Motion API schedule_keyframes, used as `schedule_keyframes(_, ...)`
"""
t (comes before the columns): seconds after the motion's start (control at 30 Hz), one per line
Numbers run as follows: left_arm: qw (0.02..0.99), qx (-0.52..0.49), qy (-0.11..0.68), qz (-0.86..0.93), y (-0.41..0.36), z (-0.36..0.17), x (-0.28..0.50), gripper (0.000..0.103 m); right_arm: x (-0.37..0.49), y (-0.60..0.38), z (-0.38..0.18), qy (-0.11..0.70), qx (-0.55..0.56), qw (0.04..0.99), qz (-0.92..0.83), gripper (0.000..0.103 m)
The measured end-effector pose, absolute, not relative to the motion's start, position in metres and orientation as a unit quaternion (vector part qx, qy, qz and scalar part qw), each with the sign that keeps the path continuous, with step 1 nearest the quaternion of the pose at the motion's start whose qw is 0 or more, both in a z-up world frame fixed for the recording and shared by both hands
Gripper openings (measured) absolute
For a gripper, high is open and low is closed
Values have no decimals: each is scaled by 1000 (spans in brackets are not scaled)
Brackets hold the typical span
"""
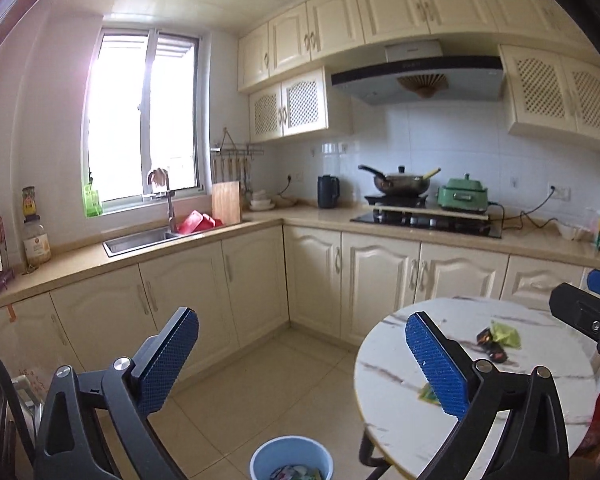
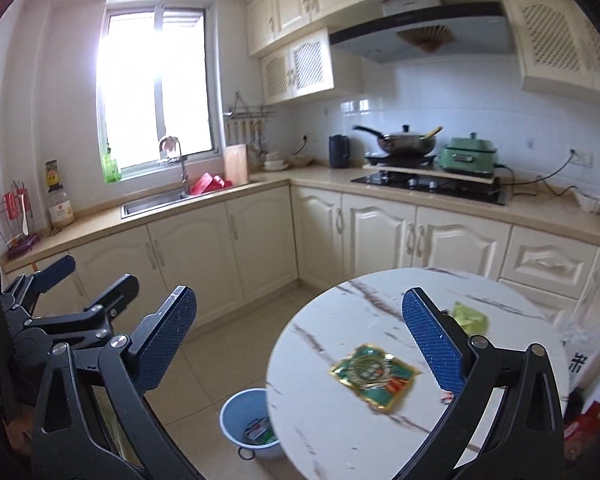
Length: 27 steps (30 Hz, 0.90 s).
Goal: Collect trash
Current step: 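Move both tools back from the bin toward the table, then grasp the black snack wrapper with the left gripper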
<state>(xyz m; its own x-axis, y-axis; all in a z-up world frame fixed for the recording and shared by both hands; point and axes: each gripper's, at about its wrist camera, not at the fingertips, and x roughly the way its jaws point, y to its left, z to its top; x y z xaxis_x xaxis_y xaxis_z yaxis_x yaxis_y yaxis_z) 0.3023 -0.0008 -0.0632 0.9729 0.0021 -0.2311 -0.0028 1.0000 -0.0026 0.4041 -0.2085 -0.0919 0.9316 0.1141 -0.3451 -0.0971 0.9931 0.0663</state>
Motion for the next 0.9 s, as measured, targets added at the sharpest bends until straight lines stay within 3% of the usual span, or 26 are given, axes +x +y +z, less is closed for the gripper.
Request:
schedule_keyframes(0.3, 991, 21, 124, -54, -90, -82, 347, 102, 390, -315, -94, 174, 34, 984, 2, 103)
schedule_keyframes(0.9, 908, 117, 351, -198, -314, -187, 573, 102, 513, -491, -203, 341, 20, 934, -105, 103)
